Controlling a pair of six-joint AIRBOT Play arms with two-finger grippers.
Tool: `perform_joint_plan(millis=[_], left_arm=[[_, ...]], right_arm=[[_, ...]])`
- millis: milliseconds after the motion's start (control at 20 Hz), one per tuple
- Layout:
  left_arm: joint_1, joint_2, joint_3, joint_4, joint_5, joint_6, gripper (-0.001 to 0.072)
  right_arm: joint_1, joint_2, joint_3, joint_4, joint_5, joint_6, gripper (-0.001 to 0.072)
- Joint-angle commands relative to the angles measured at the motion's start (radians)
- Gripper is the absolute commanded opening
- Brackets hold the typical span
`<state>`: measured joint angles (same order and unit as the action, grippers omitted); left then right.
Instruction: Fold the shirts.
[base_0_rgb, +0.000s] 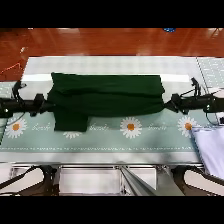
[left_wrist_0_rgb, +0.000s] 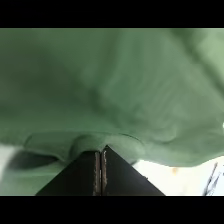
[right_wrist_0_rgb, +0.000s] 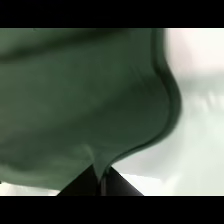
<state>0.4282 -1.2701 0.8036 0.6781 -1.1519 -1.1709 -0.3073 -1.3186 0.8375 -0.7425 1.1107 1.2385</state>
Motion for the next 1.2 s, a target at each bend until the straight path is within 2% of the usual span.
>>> perform_joint_plan(millis=[0, 150, 500, 750, 900, 950, 1000, 1050, 1100, 1150], left_arm=[[-0.064, -0.126, 0.208, -0.024, 0.019, -0.037, 0.0020], [-0.114, -0.300, 0.434, -0.024, 0.023, -0.104, 0.0020], [-0.150, -0.656, 0.896, -0.023, -0.057, -0.250, 0.0020], [-0.161, -0.765, 1.002, -0.024, -0.045, -0.255, 0.0020], [-0.174, -0.790, 1.002, -0.024, -0.021, -0.252, 0.0027], [-0.179, -0.790, 1.002, -0.024, -0.020, -0.255, 0.0154], [-0.178, -0.787, 1.009, -0.024, -0.040, -0.259, 0.0463], [-0.165, -0.787, 1.034, -0.021, -0.077, -0.264, 0.0508], [-0.137, -0.787, 1.077, -0.011, -0.140, -0.286, 0.0508], [-0.100, -0.787, 1.126, 0.029, -0.212, -0.352, 0.0508]], right_arm=[[0.007, -0.085, 0.136, 0.049, 0.000, 0.003, 0.0032], [0.046, -0.208, 0.288, 0.062, -0.020, -0.002, 0.0032], [0.067, -0.476, 0.627, 0.063, -0.018, 0.086, 0.0032], [0.073, -0.559, 0.703, 0.063, -0.034, 0.089, 0.0032], [0.089, -0.592, 0.709, 0.097, -0.099, 0.092, 0.0038], [0.097, -0.594, 0.709, 0.107, -0.129, 0.093, 0.0193], [0.097, -0.593, 0.711, 0.124, -0.140, 0.093, 0.0405], [0.095, -0.593, 0.729, 0.132, -0.118, 0.092, 0.0413], [0.077, -0.591, 0.764, 0.133, -0.049, 0.092, 0.0413], [0.052, -0.580, 0.802, 0.127, 0.032, 0.092, 0.0412]])
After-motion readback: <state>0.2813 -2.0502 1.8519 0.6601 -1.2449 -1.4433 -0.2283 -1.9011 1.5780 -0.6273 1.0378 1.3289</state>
